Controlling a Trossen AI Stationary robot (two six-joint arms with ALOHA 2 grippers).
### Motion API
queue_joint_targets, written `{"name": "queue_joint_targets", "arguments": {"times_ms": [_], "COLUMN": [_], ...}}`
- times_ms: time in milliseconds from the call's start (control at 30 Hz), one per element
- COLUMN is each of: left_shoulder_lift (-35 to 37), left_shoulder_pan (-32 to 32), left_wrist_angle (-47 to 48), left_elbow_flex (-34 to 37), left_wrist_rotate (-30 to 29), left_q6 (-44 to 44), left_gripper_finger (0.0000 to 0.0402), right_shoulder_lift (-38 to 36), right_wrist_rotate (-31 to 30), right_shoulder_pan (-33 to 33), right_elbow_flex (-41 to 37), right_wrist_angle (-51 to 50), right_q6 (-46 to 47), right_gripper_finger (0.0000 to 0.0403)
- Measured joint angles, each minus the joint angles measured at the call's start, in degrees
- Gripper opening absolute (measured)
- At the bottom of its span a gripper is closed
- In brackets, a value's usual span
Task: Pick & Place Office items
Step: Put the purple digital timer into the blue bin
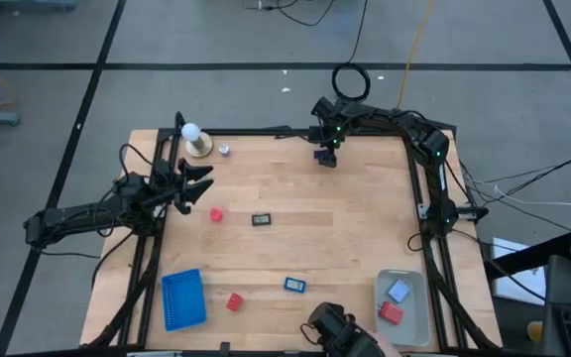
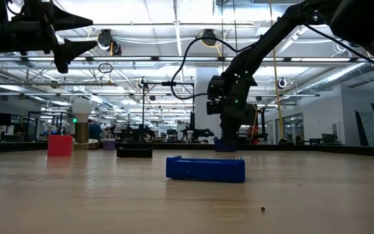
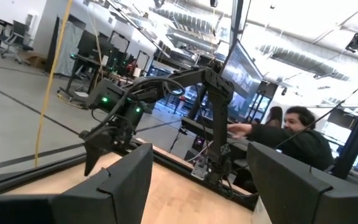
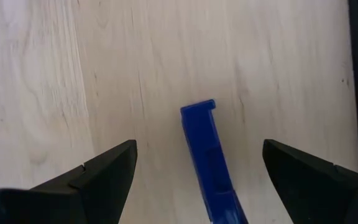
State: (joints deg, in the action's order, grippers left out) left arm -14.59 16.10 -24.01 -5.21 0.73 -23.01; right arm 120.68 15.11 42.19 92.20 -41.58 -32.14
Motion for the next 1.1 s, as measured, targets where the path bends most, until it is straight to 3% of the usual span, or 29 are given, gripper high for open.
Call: {"name": "queue_joint_targets", "arguments": {"times_ms": [567, 767, 1100], "left_shoulder_lift": [0.0, 0.0, 0.0], "left_shoulder_pan": [0.0, 0.0, 0.0], "left_wrist_angle": [0.0, 0.0, 0.0], "left_elbow_flex": [0.0, 0.0, 0.0], "left_wrist_rotate": [1.8, 1.8, 1.8], "left_q6": [0.0, 0.0, -1.0], "left_gripper_finger": [0.0259, 0.0259, 0.0259], "right_shoulder_lift": [0.0, 0.0, 0.0], "right_wrist_rotate": [-0.4, -7.6, -7.6], "right_shoulder_pan": [-2.9, -3.4, -3.4], "right_elbow_flex": [0.0, 0.0, 0.0], "right_wrist_angle": [0.9, 1.1, 0.9], "right_q6": [-2.9, -1.3, 3.1], "right_gripper_finger": [0.0338, 0.0338, 0.0338]}}
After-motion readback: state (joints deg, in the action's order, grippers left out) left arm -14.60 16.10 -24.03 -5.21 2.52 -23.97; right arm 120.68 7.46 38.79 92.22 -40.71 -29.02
